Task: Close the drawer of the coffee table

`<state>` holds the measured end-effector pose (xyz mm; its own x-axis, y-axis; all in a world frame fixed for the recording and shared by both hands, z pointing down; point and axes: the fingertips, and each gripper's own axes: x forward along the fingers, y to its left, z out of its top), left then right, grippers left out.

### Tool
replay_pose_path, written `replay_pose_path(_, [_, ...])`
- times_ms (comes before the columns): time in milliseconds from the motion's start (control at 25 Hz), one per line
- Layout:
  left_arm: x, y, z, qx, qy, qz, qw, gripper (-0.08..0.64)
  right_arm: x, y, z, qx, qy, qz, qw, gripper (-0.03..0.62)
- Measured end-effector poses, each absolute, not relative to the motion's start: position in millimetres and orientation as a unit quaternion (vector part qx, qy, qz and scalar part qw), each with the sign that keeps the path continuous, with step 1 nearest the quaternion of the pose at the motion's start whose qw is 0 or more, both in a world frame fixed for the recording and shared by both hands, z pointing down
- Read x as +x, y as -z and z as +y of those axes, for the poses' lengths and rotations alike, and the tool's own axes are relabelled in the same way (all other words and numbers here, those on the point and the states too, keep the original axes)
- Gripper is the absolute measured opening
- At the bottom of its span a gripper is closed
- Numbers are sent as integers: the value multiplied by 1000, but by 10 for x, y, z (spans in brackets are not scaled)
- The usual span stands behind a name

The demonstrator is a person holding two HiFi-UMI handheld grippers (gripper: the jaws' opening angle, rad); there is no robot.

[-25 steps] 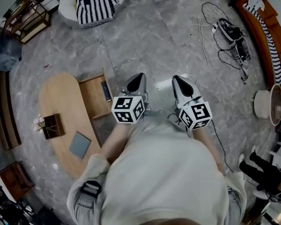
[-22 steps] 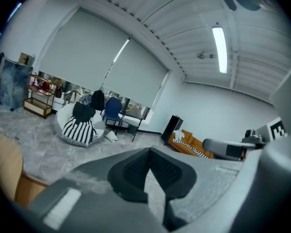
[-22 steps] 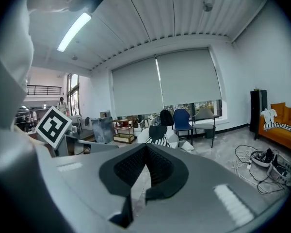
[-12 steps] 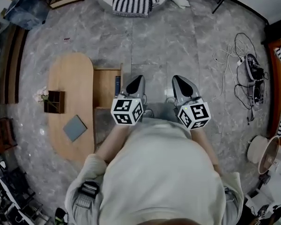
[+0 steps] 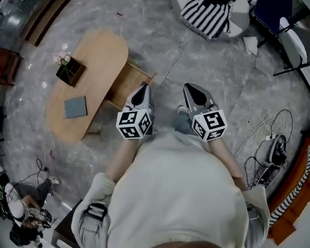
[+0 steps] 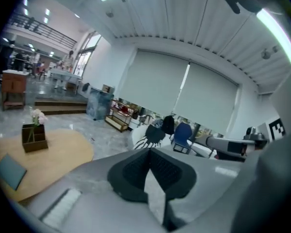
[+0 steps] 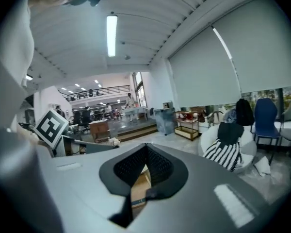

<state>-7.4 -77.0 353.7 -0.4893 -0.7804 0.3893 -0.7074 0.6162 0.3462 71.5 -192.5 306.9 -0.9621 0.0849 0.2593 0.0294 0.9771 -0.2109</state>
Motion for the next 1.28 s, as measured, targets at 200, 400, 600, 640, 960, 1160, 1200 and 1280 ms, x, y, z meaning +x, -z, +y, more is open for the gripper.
replay_pose_path(200, [-326,-3542,-612,316,109,-906,259,0,246,-3072,-2046,-138,-78,-975,158,1])
replay_pose_path(400, [-390,-3698,-299,197,143,-934,261,1,-85,-3248,-2055,-228,-60,-955,180,1])
replay_pose_path(600, [-245,-3959,15,97,165,-944,270,1,-309,-3570,-1991,-306,-35,-928,210,2])
replay_pose_path(640, [-200,-4016,75,79,168,-944,271,1,-339,-3643,-1974,-319,-32,-922,216,2])
replay_pose_path(960, [246,-4556,511,-17,187,-933,308,0,-552,-4336,-1840,-369,-3,-891,263,2])
replay_pose_path(1160, [274,-5033,720,-38,191,-921,336,2,-700,-4898,-1816,-366,-6,-881,300,2])
replay_pose_path(1200, [268,-5154,750,-42,192,-920,340,2,-719,-5024,-1820,-365,-9,-878,309,2])
replay_pose_path(1280, [244,-5424,788,-45,196,-914,351,2,-756,-5276,-1812,-367,-11,-872,325,2])
